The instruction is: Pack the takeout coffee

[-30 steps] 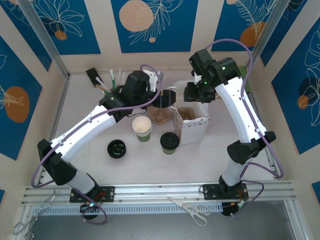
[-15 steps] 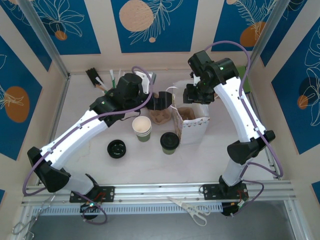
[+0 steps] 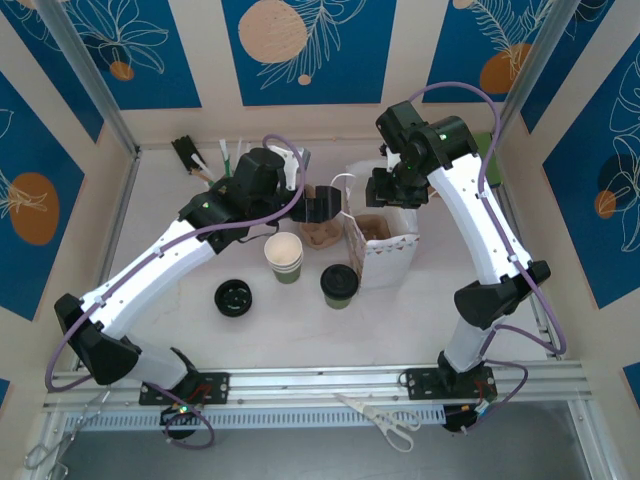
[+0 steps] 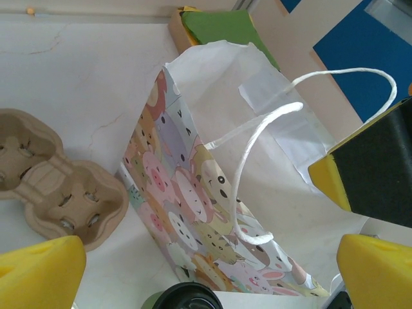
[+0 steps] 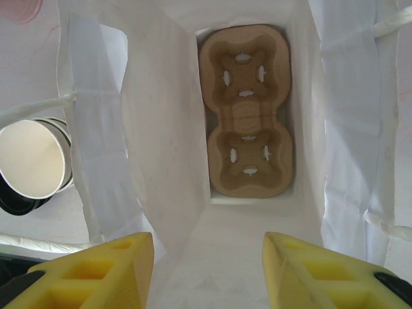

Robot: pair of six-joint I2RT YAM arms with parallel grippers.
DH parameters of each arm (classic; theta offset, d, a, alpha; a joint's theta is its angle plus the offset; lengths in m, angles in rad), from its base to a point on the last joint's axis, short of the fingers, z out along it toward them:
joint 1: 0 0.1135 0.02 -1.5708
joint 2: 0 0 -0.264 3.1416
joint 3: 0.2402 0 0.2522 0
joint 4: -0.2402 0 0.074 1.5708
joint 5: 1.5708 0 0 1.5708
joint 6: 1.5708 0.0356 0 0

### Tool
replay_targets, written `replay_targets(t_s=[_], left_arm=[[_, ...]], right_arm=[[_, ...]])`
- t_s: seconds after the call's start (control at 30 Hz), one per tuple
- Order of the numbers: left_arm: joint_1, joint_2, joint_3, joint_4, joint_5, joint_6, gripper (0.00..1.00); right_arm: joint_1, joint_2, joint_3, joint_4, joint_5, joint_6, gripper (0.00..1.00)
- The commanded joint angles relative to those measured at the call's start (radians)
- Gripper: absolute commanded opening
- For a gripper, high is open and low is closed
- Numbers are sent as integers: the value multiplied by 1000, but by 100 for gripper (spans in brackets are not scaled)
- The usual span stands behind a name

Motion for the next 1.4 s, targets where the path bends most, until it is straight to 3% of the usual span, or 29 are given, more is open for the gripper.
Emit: replay_targets(t_s=[0.0, 1.37], left_arm=[[10, -15, 15, -33, -17, 16, 100], [22, 17, 62, -88, -9, 47, 100]], right_arm=[[3, -3, -7, -20, -26, -9, 48], [-4, 20, 4, -17, -51, -15, 49]])
